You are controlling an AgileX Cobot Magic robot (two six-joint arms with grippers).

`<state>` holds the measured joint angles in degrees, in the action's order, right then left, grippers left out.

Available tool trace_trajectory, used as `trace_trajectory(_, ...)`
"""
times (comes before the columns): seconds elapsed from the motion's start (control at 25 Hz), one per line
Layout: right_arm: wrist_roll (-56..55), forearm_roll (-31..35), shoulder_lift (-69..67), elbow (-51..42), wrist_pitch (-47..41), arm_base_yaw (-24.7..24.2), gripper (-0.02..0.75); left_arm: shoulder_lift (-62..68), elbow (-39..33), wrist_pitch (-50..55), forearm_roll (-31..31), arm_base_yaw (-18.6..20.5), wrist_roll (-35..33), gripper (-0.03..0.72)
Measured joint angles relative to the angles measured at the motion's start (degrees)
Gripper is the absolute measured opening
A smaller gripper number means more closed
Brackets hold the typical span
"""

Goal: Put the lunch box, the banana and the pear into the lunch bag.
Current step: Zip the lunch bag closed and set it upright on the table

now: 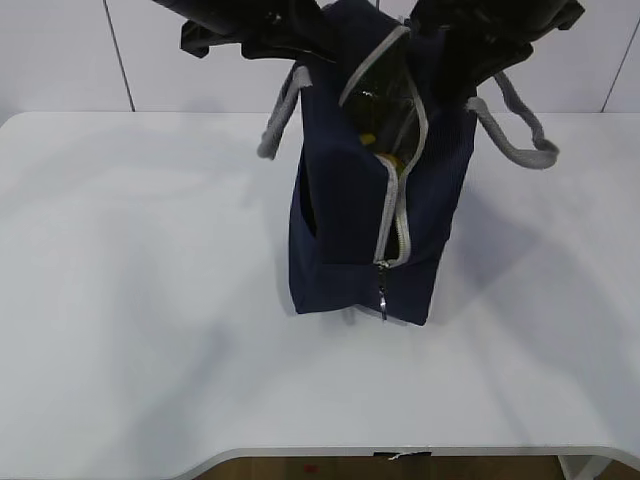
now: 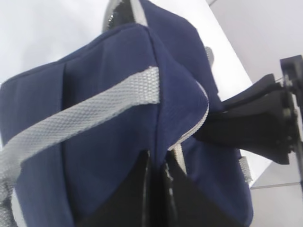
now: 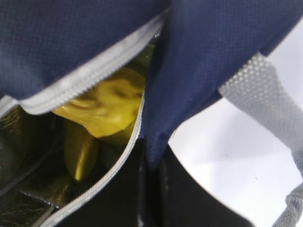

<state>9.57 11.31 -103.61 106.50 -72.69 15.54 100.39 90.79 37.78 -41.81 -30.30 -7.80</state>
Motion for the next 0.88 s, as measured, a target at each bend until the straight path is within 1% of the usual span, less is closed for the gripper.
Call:
trace_trajectory(0.44, 0.0, -2.89, 0.53, -0.64, -0.05, -0.46, 0.008, 3.38, 0.0, -0.94, -1.94, -0.9, 0.05, -0.006)
trace_trajectory(0.88, 0.07, -2.76, -3.4, -0.64, 0.34, -0.74, 0.008, 5.69, 0.0, -2.14, -2.92, -0.9, 0.05, -0.006)
